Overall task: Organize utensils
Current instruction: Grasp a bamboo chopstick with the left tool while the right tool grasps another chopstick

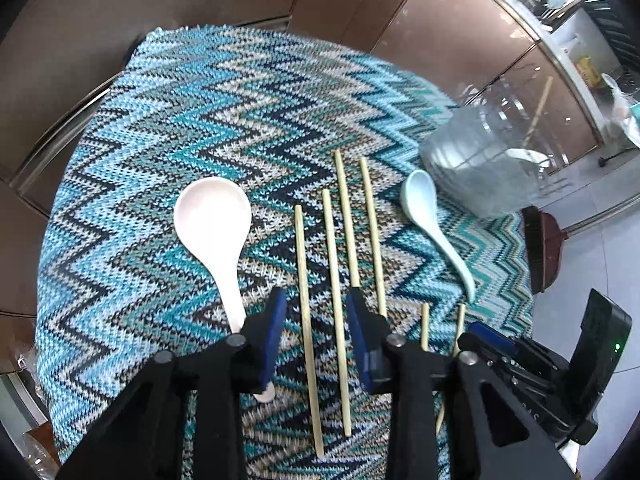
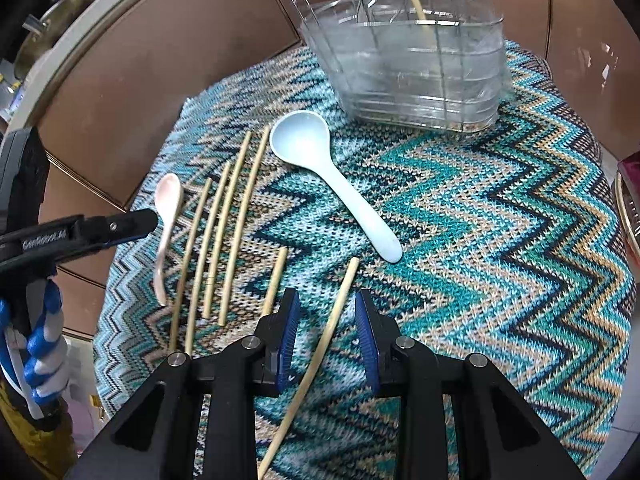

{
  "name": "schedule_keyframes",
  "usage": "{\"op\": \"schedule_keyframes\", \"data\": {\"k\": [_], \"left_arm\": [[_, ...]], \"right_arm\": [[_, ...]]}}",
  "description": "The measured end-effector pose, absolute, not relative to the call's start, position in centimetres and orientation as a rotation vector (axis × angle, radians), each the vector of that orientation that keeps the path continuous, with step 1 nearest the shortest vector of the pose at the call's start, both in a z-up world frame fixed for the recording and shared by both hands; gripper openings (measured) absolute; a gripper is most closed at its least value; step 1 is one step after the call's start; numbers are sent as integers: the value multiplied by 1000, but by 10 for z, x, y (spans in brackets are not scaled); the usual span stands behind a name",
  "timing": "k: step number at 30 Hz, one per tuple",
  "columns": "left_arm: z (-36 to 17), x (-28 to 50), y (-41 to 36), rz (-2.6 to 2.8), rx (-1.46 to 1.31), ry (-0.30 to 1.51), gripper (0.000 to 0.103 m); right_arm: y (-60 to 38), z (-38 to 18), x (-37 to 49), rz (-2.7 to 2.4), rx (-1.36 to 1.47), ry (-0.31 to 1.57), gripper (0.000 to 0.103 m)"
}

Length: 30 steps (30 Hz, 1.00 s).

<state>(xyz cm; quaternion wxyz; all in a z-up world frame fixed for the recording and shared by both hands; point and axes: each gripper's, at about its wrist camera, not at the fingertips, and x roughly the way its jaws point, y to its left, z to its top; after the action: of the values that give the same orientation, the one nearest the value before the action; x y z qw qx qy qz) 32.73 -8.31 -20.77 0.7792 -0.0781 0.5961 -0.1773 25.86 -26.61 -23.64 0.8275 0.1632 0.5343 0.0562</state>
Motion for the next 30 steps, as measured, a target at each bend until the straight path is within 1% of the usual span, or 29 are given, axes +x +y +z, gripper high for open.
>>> {"op": "schedule_keyframes", "data": {"k": [7, 17, 24, 29, 30], "left_arm": [[-226, 347, -92, -337, -151, 1339, 18], [-248, 366, -108, -313, -126, 1409, 14], [-250, 370, -104, -303, -126, 1411, 5], [-245, 364, -96, -327, -169, 1390, 4], [-244, 362, -96, -329, -173, 1384, 4]], "right_arm": [[-269, -245, 265, 120, 327, 1178, 27], [-267, -249, 281, 128, 310, 1251, 23], [-260, -250, 287, 89, 267, 1276, 14], [-258, -249, 283, 68, 281, 1257, 9], [-259, -248, 281, 69, 290, 1250, 7]]}}
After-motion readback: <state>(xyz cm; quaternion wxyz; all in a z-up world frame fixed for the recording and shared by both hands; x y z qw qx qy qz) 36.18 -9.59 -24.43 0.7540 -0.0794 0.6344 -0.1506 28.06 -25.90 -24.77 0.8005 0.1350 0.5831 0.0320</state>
